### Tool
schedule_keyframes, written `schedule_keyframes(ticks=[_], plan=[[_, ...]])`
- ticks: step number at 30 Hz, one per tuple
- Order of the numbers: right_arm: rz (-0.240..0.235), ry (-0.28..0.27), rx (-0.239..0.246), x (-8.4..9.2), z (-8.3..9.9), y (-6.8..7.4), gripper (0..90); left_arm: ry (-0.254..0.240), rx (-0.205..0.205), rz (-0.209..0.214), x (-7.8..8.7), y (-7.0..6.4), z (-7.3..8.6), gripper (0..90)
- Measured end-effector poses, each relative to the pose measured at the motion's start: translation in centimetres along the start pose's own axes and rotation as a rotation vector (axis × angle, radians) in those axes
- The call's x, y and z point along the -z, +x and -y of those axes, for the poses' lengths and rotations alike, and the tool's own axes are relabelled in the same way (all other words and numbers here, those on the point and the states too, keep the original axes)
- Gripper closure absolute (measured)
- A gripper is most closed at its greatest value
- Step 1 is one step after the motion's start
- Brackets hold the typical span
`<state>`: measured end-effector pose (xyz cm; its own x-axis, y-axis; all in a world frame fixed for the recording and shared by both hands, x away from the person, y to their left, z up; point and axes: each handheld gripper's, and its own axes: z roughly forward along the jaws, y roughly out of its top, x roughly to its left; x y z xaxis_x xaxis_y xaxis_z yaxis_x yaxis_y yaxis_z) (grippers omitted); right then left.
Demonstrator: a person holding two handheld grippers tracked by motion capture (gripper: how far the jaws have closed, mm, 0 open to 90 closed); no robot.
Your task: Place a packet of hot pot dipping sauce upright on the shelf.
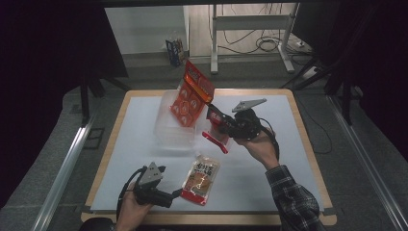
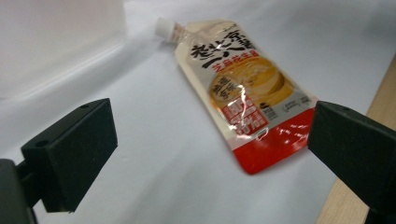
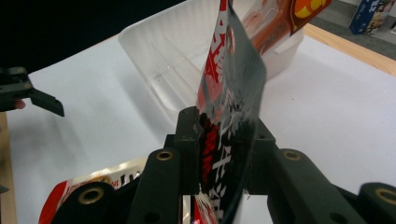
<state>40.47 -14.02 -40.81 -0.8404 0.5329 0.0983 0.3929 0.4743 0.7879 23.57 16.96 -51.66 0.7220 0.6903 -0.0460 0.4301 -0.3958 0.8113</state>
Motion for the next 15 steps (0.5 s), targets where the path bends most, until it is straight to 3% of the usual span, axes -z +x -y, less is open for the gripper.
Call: schedule_keyframes(ticks=[15], plan=[[-0.035, 0.048, 0.074, -3.7, -2.7, 0.0, 71.6, -0.005, 0.028, -0.035, 1.3, 0.4, 1.0, 1.2]])
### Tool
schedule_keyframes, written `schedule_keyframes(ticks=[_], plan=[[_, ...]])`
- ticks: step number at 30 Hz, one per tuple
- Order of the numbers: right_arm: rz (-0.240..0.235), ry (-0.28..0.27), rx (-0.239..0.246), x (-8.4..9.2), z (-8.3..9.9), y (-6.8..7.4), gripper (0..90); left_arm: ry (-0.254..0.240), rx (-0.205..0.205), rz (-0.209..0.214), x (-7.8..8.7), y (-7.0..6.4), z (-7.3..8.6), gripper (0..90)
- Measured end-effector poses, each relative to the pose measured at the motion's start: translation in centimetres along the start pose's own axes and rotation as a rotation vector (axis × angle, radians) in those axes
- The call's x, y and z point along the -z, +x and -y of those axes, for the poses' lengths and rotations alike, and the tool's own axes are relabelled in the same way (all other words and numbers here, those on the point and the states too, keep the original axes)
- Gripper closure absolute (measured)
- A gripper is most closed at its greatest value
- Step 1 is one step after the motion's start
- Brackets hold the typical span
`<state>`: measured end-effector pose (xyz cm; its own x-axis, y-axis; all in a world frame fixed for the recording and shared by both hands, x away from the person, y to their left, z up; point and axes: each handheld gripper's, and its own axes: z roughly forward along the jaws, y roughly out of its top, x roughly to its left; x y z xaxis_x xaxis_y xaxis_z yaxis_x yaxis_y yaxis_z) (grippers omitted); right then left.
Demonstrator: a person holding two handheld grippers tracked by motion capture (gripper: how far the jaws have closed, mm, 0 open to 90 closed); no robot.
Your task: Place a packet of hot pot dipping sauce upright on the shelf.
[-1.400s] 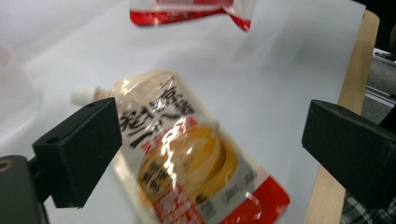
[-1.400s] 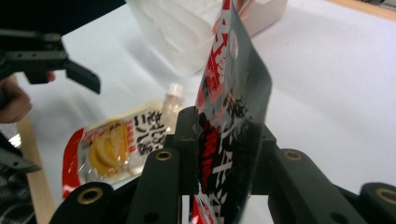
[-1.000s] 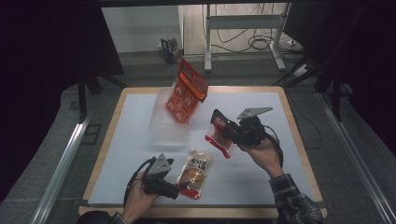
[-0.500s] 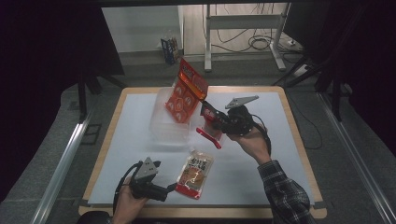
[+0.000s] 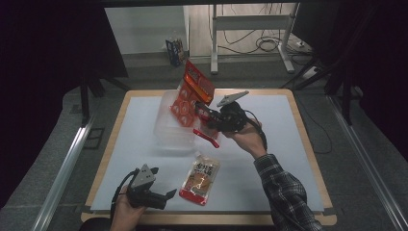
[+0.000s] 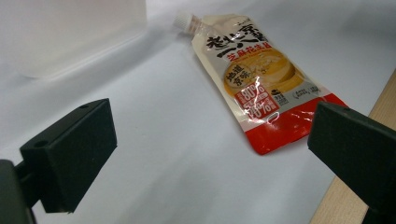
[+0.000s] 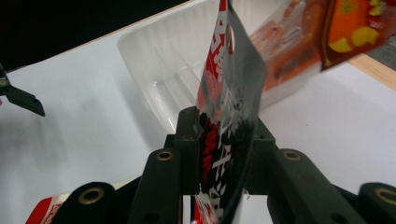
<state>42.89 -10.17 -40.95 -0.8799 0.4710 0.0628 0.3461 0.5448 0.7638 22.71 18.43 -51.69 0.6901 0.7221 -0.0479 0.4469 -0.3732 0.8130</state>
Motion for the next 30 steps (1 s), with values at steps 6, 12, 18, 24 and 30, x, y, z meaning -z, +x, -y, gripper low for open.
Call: schedule_keyframes(ticks=[6, 12, 18, 24, 30], plan=[[0.001, 0.036, 0.040, -1.7, -1.0, 0.3, 71.6, 0.008, -0.006, -0.007, 0.0, 0.0, 0.1, 1.3], [0.001, 0.046, 0.074, -3.1, -2.1, 0.6, 72.0, 0.019, -0.026, -0.009, -0.1, -0.3, 0.0, 1.2], [0.005, 0.044, 0.099, -4.3, -3.0, 1.1, 72.4, 0.025, -0.034, -0.009, -0.3, -0.5, 0.0, 1.2], [0.009, 0.054, 0.126, -5.8, -3.9, 1.6, 72.6, 0.038, -0.052, -0.012, -0.4, -0.6, 0.0, 1.2], [0.010, 0.063, 0.141, -7.2, -4.4, 2.2, 73.0, 0.045, -0.063, -0.012, -0.5, -0.8, 0.0, 1.2]])
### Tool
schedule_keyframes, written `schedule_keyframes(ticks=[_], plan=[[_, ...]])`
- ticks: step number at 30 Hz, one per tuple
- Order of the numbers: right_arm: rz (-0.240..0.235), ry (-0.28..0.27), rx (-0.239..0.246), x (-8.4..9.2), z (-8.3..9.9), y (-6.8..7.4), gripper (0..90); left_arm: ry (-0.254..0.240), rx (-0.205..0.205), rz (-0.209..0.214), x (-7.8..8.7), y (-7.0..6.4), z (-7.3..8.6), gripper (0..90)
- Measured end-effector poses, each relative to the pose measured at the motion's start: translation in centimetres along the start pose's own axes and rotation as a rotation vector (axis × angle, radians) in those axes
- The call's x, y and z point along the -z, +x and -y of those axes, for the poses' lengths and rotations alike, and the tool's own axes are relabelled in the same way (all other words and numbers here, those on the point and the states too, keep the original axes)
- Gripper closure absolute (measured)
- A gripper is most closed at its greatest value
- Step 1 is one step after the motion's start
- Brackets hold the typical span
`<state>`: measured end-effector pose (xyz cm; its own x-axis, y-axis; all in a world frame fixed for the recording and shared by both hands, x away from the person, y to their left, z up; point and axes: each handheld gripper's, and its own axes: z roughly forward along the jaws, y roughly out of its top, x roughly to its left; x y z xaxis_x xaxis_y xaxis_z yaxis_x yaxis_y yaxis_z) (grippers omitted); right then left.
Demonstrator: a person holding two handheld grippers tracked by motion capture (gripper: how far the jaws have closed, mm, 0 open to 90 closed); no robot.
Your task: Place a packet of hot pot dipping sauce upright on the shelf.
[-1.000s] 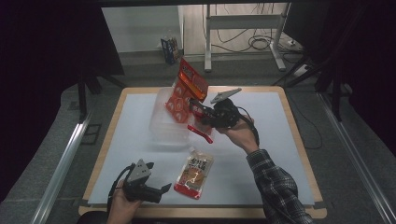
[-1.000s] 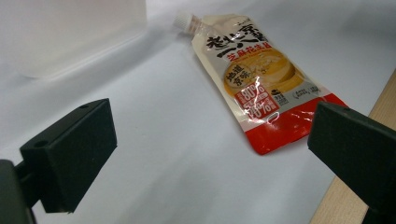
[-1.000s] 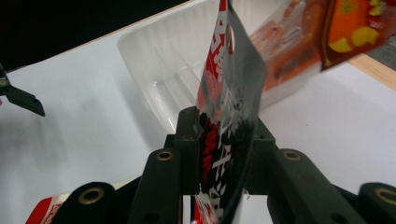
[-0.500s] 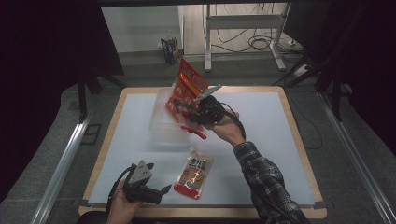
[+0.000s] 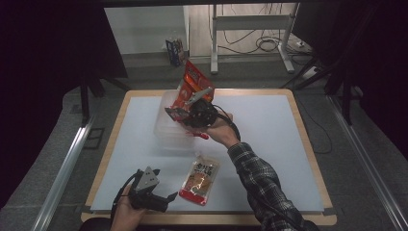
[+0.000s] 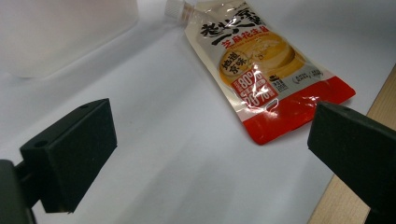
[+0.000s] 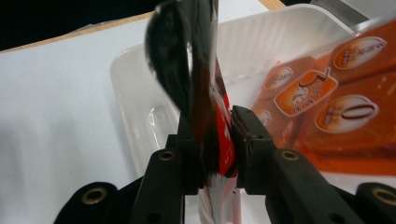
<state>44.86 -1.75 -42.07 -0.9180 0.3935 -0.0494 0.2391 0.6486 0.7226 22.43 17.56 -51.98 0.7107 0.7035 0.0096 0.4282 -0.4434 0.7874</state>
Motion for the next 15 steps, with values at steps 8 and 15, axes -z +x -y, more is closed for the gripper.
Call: schedule_keyframes(ticks=[8, 15], plan=[[0.003, -0.006, 0.009, -1.4, -0.9, 0.3, 73.8, 0.010, -0.018, -0.004, -0.1, -0.2, 0.0, 1.2], [-0.006, -0.026, 0.031, -2.5, -1.7, 0.7, 75.9, 0.021, -0.031, -0.009, -0.2, -0.3, 0.0, 1.2]])
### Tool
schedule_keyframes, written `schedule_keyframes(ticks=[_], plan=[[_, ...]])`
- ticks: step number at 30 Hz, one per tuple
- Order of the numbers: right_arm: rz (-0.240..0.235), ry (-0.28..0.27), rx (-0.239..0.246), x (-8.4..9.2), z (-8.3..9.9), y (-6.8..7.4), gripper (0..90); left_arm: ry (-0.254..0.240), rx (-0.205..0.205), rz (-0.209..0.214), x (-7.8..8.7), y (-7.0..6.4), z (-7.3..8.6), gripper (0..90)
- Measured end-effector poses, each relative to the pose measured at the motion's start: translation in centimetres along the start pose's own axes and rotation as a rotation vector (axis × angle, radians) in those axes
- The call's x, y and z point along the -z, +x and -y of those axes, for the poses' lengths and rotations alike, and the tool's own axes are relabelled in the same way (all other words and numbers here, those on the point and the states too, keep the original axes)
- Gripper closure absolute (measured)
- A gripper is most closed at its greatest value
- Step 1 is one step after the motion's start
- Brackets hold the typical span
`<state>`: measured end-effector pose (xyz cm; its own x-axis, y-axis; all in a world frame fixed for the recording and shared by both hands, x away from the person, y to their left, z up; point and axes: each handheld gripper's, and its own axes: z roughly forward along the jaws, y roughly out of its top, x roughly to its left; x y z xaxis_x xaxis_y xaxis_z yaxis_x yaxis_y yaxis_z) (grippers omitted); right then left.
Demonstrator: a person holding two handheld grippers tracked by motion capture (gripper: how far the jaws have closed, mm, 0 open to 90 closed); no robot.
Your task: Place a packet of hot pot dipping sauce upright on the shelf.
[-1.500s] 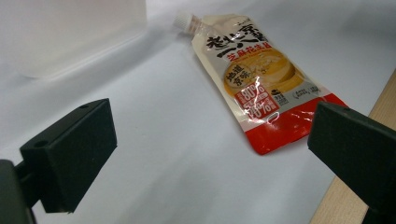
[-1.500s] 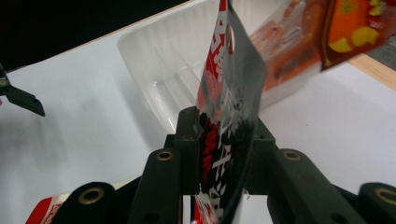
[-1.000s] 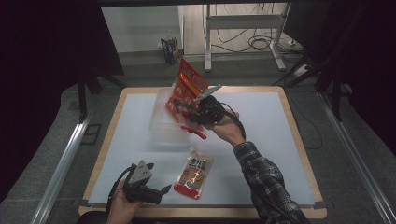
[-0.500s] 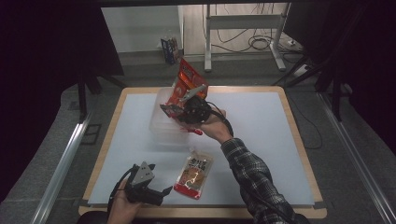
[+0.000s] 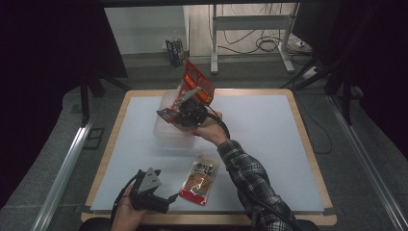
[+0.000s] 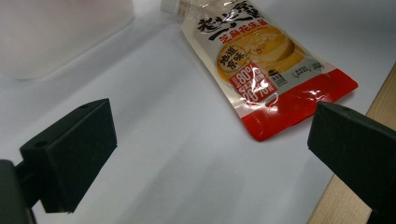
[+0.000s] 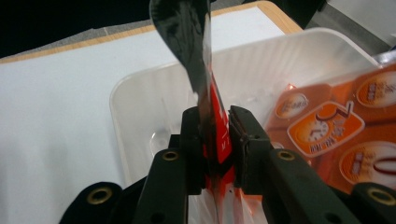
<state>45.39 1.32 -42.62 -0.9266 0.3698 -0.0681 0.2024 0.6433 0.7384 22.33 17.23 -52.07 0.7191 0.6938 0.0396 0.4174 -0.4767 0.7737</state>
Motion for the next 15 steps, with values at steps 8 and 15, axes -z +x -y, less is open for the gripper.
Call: schedule_keyframes(ticks=[8, 15], plan=[[-0.004, 0.015, 0.023, -1.5, 0.2, 0.0, 80.9, 0.008, -0.017, -0.004, -0.1, -0.2, 0.0, 1.2], [-0.014, 0.029, -0.021, -0.8, 0.7, -0.7, 67.8, 0.013, -0.025, -0.009, -0.2, -0.3, 0.0, 1.3]])
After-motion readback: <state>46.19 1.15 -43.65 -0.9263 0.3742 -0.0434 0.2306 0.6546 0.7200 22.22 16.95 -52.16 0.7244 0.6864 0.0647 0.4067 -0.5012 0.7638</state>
